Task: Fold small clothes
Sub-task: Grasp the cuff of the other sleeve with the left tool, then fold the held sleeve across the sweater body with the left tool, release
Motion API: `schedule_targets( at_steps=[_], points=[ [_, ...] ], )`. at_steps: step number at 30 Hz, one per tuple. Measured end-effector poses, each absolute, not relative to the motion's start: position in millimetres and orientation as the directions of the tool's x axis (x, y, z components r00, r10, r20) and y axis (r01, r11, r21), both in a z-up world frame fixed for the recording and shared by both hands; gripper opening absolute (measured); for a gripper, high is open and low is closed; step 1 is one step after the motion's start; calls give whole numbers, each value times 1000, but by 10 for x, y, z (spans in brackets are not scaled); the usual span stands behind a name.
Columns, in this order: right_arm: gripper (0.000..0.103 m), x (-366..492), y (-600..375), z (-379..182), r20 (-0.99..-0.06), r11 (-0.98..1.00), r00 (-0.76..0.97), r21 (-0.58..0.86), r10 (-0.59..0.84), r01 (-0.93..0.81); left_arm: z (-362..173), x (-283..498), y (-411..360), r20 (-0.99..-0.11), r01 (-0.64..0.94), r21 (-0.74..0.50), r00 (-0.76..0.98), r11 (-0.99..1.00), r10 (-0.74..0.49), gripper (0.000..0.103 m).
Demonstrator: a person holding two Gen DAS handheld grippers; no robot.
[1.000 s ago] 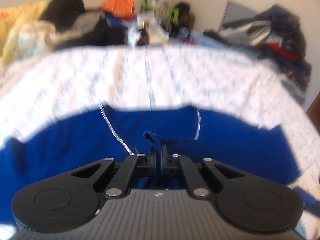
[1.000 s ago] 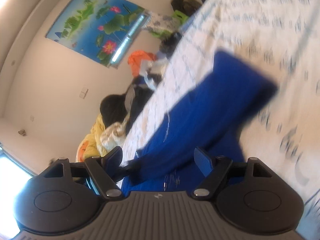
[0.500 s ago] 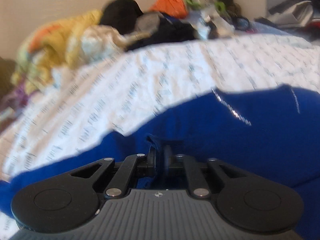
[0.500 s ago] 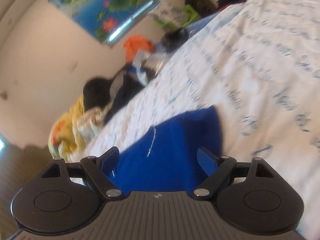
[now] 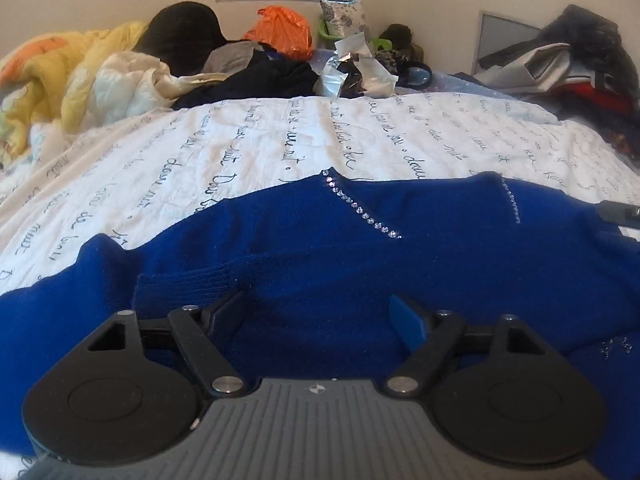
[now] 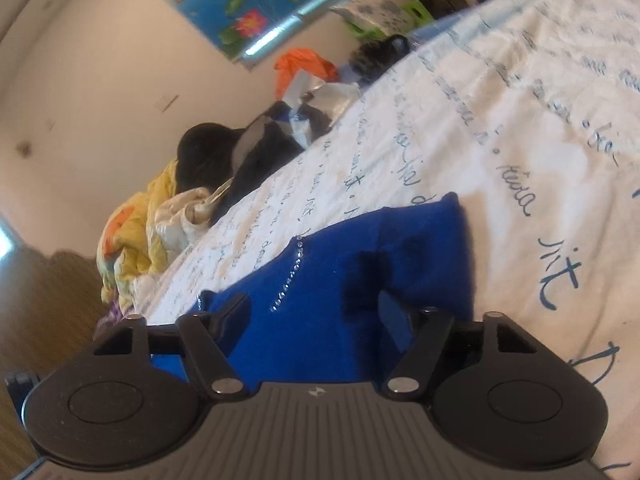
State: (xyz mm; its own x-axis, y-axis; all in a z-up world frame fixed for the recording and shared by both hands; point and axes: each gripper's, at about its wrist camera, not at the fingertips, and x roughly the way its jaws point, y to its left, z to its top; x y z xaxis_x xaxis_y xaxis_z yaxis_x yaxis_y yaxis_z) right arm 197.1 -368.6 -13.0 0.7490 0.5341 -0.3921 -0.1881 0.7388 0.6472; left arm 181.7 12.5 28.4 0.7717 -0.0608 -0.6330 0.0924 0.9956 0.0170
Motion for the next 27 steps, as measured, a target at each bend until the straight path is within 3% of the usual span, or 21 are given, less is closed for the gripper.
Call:
schedule_targets(
  at_steps=[3, 5, 9, 13, 16, 19, 21, 24, 25, 27],
  points=[
    [69, 1939, -3535, -67, -430, 806, 758, 554, 490, -207, 324, 1681, 150, -617, 55, -3, 786, 998, -46, 78],
    [69, 1913, -3483, -48, -441, 825, 761, 523, 476, -213, 449, 1344, 280, -575, 8, -52, 817, 999, -37, 98],
    [69, 1905, -3556, -79, -417, 795, 761, 570, 497, -207, 683, 583, 909, -472, -133, -176, 881, 975, 34, 102],
    [69, 1904, -3630, -108, -395, 763, 760, 616, 517, -198, 837, 199, 2049, -481, -399, -329, 851, 856, 212, 102],
    [69, 1892, -3595, -90, -402, 775, 762, 600, 507, -199, 886, 0, 3070, -499, -620, -461, 773, 635, 392, 102],
    [69, 1886, -3576, -85, -406, 782, 765, 591, 500, -198, 808, -101, 3935, -560, -698, -582, 716, 417, 417, 97],
    [69, 1883, -3573, -84, -406, 782, 765, 591, 500, -197, 702, -69, 4231, -582, -679, -637, 734, 364, 351, 81],
    [69, 1884, -3574, -83, -406, 782, 765, 591, 500, -198, 565, 32, 4391, -623, -698, -620, 715, 357, 316, 72],
    [69, 1884, -3574, -84, -406, 781, 765, 592, 501, -197, 529, 65, 4394, -638, -713, -599, 700, 365, 321, 65],
    [69, 1883, -3574, -85, -404, 779, 765, 595, 501, -196, 477, 102, 4381, -648, -723, -574, 688, 384, 327, 62]
  ],
)
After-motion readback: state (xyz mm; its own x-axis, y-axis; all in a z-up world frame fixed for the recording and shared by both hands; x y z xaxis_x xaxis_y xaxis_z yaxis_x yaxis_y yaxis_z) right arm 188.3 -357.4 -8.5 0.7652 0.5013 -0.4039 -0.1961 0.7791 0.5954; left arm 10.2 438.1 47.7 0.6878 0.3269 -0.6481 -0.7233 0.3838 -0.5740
